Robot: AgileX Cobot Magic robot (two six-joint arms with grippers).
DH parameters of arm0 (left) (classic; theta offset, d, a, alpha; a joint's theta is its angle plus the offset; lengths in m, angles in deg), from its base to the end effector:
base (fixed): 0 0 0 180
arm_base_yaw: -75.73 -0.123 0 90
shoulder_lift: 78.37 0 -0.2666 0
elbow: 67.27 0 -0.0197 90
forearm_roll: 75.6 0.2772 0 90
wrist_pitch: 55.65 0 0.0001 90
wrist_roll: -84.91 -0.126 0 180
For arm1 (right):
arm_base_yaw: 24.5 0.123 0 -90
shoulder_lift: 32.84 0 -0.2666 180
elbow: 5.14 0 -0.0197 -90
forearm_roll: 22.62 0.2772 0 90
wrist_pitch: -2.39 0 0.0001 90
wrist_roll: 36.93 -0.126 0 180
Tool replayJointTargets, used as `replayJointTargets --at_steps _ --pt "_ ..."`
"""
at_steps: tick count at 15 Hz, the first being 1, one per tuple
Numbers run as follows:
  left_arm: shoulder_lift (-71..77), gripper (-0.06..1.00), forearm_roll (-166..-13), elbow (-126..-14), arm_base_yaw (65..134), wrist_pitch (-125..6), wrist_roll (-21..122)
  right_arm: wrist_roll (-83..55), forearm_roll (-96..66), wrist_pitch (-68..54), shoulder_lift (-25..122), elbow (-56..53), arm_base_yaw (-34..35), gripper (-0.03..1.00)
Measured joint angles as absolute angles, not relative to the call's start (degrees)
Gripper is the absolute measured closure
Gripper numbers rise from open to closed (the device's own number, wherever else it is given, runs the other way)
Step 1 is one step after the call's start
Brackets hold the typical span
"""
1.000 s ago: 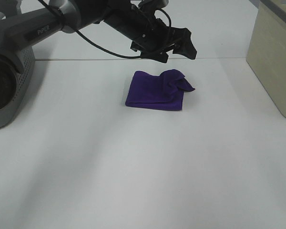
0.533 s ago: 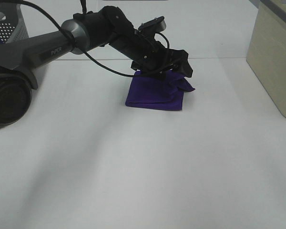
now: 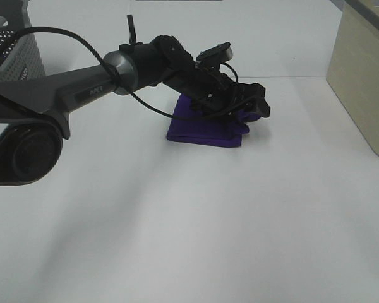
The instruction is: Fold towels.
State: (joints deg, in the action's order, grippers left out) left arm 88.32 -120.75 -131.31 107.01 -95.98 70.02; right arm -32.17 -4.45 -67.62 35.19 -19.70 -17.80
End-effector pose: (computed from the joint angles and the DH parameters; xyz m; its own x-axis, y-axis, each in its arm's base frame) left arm 0.4958 -0.3689 0.0657 -0.8300 0.1052 -0.5478 0.4623 0.6791 -0.5701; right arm 0.2239 0.0635 0.3195 -0.8808 -0.0759 -0.4674 -0.2247 0.9359 0.2714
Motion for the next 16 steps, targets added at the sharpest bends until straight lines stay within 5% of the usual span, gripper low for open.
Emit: replayJointTargets --at_steps 7,16 --pt "86.54 0.18 -120.35 -131.25 108.67 -97.76 69.67 -32.12 -4.45 -67.62 35.19 -19.70 -17.80 0.07" --pt "65.69 0.16 -87.12 -131.31 99.62 -124.63 78.50 -31.14 -4.45 -67.62 35.19 -19.70 -17.80 0.07"
